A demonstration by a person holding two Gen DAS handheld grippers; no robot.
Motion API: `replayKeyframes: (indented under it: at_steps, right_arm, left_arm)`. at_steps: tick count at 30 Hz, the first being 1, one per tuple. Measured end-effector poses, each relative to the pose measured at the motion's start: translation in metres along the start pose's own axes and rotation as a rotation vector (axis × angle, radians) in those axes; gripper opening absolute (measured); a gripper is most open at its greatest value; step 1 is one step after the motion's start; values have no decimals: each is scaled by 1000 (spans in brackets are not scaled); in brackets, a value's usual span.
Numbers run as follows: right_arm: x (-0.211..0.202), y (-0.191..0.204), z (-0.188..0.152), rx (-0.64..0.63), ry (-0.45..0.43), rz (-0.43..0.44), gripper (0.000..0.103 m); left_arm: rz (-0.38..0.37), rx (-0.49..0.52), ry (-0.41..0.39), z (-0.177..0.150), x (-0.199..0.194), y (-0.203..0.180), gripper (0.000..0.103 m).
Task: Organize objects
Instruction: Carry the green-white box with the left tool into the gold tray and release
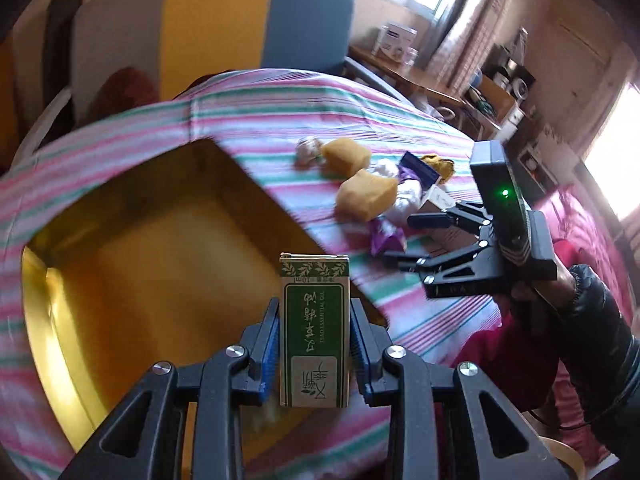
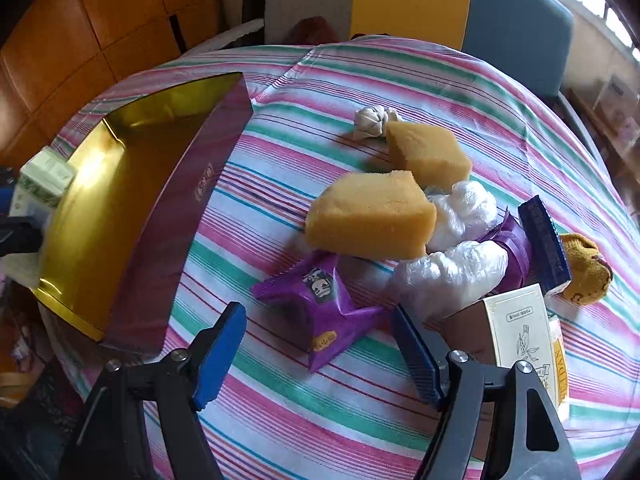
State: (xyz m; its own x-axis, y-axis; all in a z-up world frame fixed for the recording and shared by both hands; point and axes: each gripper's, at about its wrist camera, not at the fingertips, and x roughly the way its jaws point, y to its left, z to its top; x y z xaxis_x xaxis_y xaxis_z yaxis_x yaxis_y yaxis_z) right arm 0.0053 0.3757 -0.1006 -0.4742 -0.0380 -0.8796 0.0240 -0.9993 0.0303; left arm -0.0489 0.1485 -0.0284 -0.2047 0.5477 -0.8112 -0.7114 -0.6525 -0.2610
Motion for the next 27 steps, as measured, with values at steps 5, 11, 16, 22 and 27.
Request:
replayKeyframes:
  at_steps: [5, 11, 16, 22, 27]
  right_arm:
    - [10, 9, 3, -80, 14, -31, 66]
    - [24, 12, 12, -117, 30, -55, 39]
    - [24, 15, 13, -118, 35, -45, 38]
    - [25, 18, 13, -112, 35, -53, 37]
    - [23, 18, 12, -109, 33, -62, 37]
  left_arm:
    - [11, -89, 5, -27, -7, 21, 31]
    - [18, -204, -26, -47, -15, 43, 31]
    - [24, -288, -54, -54, -20, 55, 31]
    - [101, -342, -97, -52, -33, 71, 31]
    - [190, -375, -112, -42, -38, 97, 31]
